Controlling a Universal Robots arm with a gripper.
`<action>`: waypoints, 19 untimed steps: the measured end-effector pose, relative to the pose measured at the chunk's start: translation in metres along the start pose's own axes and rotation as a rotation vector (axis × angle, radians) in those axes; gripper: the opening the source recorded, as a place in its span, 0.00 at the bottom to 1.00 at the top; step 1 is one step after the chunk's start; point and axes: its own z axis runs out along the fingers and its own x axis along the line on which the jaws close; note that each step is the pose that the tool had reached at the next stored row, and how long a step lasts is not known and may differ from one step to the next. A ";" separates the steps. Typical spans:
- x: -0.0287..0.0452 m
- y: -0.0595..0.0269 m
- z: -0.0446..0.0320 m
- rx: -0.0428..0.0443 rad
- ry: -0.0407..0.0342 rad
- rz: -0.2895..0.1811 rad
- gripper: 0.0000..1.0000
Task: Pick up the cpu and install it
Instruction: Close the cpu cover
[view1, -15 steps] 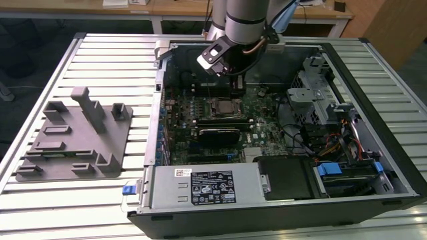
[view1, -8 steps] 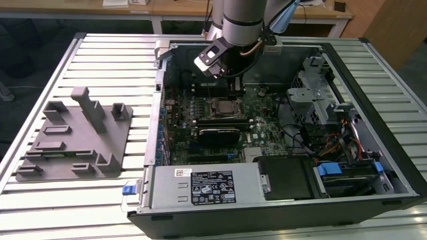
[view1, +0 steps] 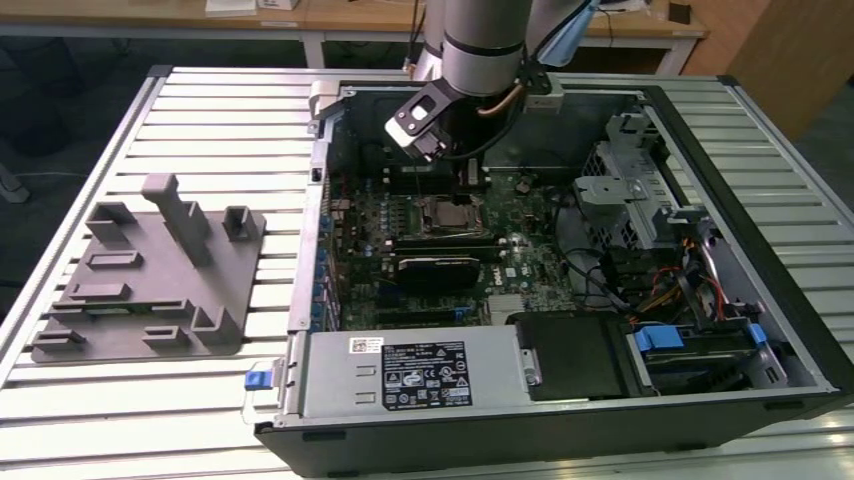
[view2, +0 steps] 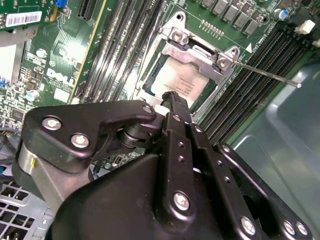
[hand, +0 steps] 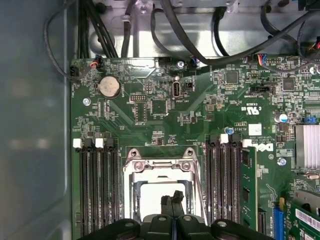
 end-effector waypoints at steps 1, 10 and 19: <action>-0.0005 -0.0001 0.0001 0.0000 0.0001 0.000 0.11; -0.0006 -0.0001 0.0003 -0.0001 -0.0013 -0.002 0.11; -0.0006 -0.0001 0.0005 -0.0004 0.0000 -0.136 0.11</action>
